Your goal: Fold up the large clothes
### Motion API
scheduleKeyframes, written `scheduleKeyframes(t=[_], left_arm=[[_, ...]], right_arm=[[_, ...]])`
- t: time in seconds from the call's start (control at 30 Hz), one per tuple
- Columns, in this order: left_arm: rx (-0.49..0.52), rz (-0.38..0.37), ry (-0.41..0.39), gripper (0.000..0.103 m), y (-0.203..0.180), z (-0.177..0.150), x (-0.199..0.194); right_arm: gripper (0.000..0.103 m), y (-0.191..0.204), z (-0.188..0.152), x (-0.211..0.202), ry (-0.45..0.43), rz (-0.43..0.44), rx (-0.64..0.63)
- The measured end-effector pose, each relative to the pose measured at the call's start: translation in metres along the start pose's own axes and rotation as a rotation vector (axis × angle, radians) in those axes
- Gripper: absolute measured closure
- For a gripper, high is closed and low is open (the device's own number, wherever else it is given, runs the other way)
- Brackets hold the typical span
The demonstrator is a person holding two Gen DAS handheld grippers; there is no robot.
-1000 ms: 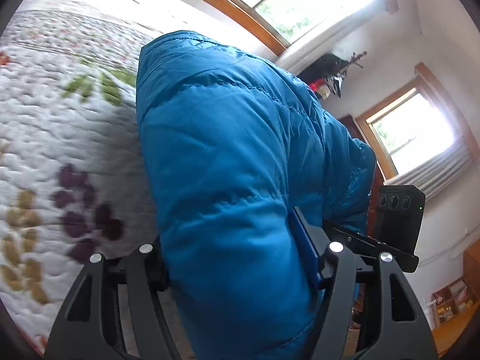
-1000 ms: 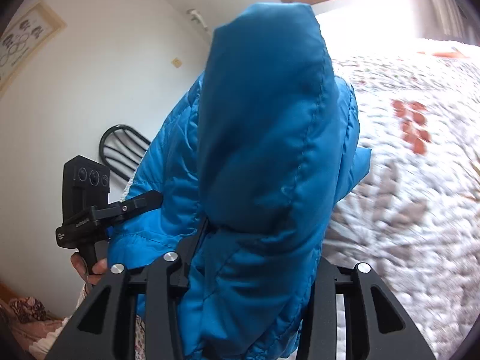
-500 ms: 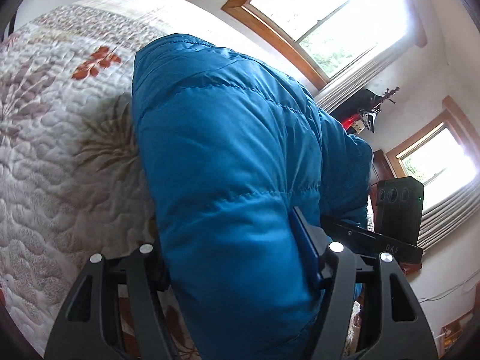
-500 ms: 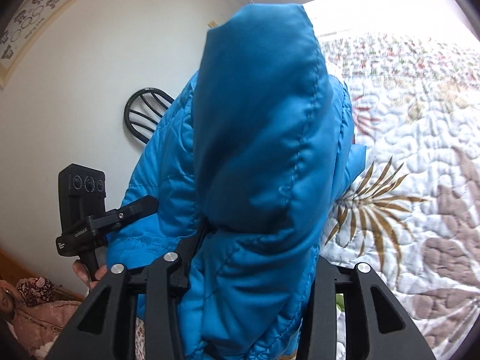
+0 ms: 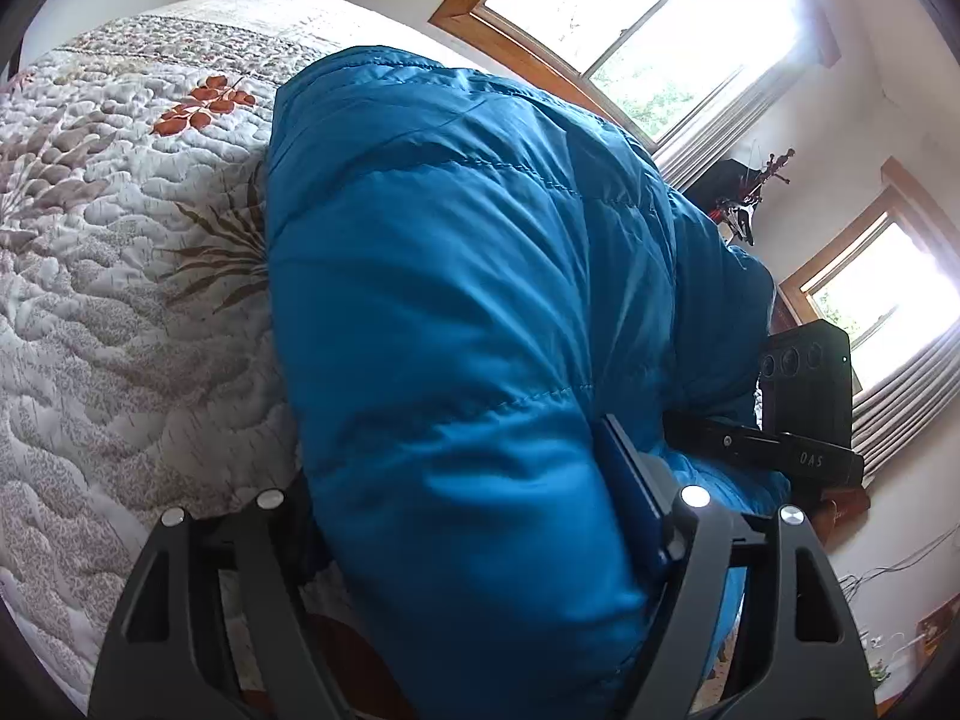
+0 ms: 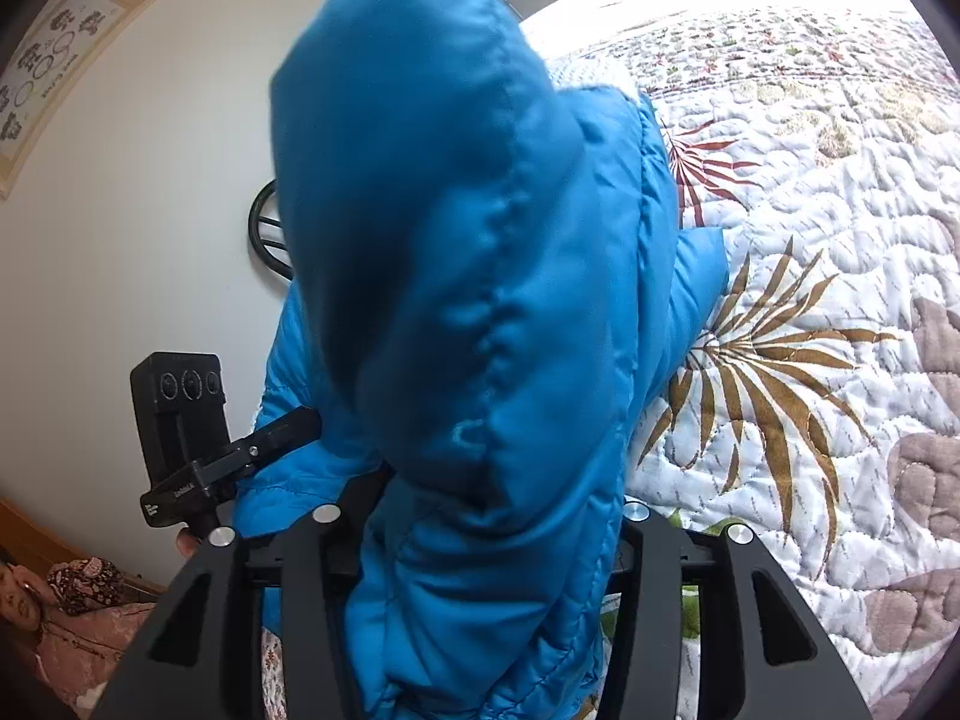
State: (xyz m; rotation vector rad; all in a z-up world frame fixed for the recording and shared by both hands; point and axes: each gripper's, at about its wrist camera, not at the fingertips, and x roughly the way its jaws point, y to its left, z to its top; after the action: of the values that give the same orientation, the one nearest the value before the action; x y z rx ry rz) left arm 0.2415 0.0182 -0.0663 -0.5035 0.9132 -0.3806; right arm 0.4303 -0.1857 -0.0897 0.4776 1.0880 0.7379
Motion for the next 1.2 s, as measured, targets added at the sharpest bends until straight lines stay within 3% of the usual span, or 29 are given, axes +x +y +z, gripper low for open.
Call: scheduleKeyframes(t=[0.13, 0.3, 0.67, 0.97, 1.2], left_arm=[[-0.017, 0.013, 0.008, 0.026, -0.001, 0.005, 0.000], [-0.050, 0.077, 0.030, 0.021, -0.012, 0.011, -0.016], [0.112, 0.353, -0.082, 0.013, -0.065, -0.018, -0.076], [0.186, 0.501, -0.119, 0.013, -0.096, -0.059, -0.109], [0.203, 0.575, -0.145, 0.013, -0.107, -0.086, -0.129]], right_arm=[[0.053, -0.004, -0.003, -0.004, -0.007, -0.019, -0.002], [0.026, 0.022, -0.022, -0.020, -0.055, -0.145, -0.088], [0.023, 0.059, -0.076, -0.073, -0.139, -0.300, -0.151], [0.014, 0.090, -0.129, -0.102, -0.182, -0.432, -0.173], [0.006, 0.105, -0.161, -0.108, -0.218, -0.530, -0.166]])
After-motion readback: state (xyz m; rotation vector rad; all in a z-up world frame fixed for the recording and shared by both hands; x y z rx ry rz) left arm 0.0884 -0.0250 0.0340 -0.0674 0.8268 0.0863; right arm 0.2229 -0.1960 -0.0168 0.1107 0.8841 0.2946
